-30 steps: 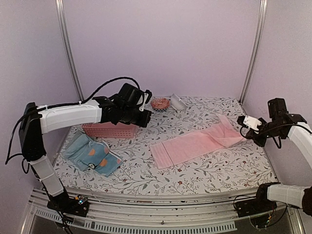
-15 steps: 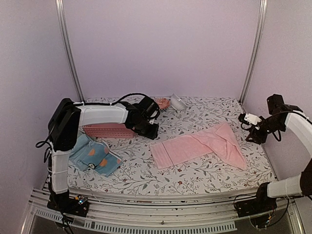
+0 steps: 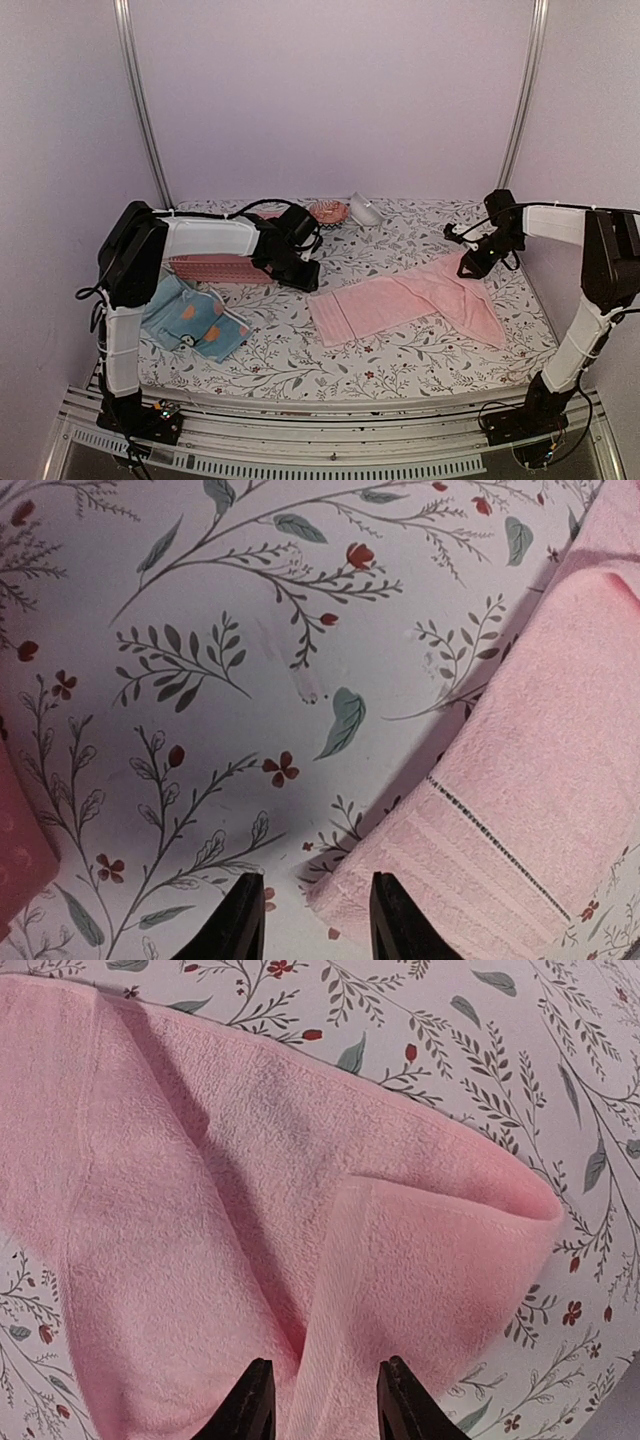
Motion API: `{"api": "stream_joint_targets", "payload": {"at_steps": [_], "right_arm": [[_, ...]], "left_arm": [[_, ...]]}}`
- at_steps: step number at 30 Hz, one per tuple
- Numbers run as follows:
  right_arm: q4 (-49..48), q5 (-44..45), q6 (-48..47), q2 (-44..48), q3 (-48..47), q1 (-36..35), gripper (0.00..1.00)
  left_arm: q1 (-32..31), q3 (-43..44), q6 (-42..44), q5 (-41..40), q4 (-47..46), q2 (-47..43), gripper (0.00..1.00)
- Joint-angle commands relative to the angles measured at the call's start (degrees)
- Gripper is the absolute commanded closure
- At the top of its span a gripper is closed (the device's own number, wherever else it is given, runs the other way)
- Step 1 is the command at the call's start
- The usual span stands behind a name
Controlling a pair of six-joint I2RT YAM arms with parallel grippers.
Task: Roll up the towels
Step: Pick up the towel from the center of the board.
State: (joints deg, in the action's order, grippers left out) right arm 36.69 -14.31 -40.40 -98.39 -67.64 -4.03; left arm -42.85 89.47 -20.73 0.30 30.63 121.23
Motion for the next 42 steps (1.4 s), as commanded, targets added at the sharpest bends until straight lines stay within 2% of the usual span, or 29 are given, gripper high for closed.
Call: {"api": "stream_joint_targets", "payload": {"at_steps": [1,7,14,25,27,29,34,36,38,42], "right_arm": [[-3.7,6.5,3.5,-5.4,-4.1,-2.9,0.64],[-5.1,9.7,5.2,-10.9,-6.7,-3.0,0.58],[-3.4,7.5,4.6,-13.1,-7.1,-3.6,0.57],[-0.1,8.0,4.2,-15.2,-8.8,-4.2,0.44],[-1.4,11.3,5.1,-15.2,-8.8,-4.2,0.47],[-2.2,13.8,6.0,-15.5,-9.3,-4.1,0.55],[-2.0,13.2,8.7,-13.1,-12.2,-2.6,0.68],[-1.8,12.6,9.6,-12.6,-13.4,-1.6,0.79],[-1.7,12.0,10.0,-13.0,-14.1,-0.2,0.94],[-1.2,10.3,11.0,-14.5,-14.7,3.2,0.97]], "left_arm": [[0.1,-1.9,0.2,1.9,-1.7,-1.6,0.61],[-0.1,-2.2,-0.3,2.3,-1.7,-1.4,0.60],[-0.1,-2.2,-0.5,2.2,-1.6,-0.8,0.59],[0.0,-2.0,-0.6,2.7,-1.6,1.1,0.58],[0.0,-2.0,-0.5,2.8,-1.6,1.5,0.58],[0.0,-1.8,-0.5,3.0,-1.6,2.0,0.59],[0.0,-1.3,-0.4,3.3,-1.6,2.9,0.66],[0.0,-1.2,-0.4,3.4,-1.7,3.0,0.68],[0.0,-1.2,-0.4,3.4,-1.6,3.1,0.69],[0.0,-1.2,-0.4,3.9,-1.5,3.2,0.70]]}}
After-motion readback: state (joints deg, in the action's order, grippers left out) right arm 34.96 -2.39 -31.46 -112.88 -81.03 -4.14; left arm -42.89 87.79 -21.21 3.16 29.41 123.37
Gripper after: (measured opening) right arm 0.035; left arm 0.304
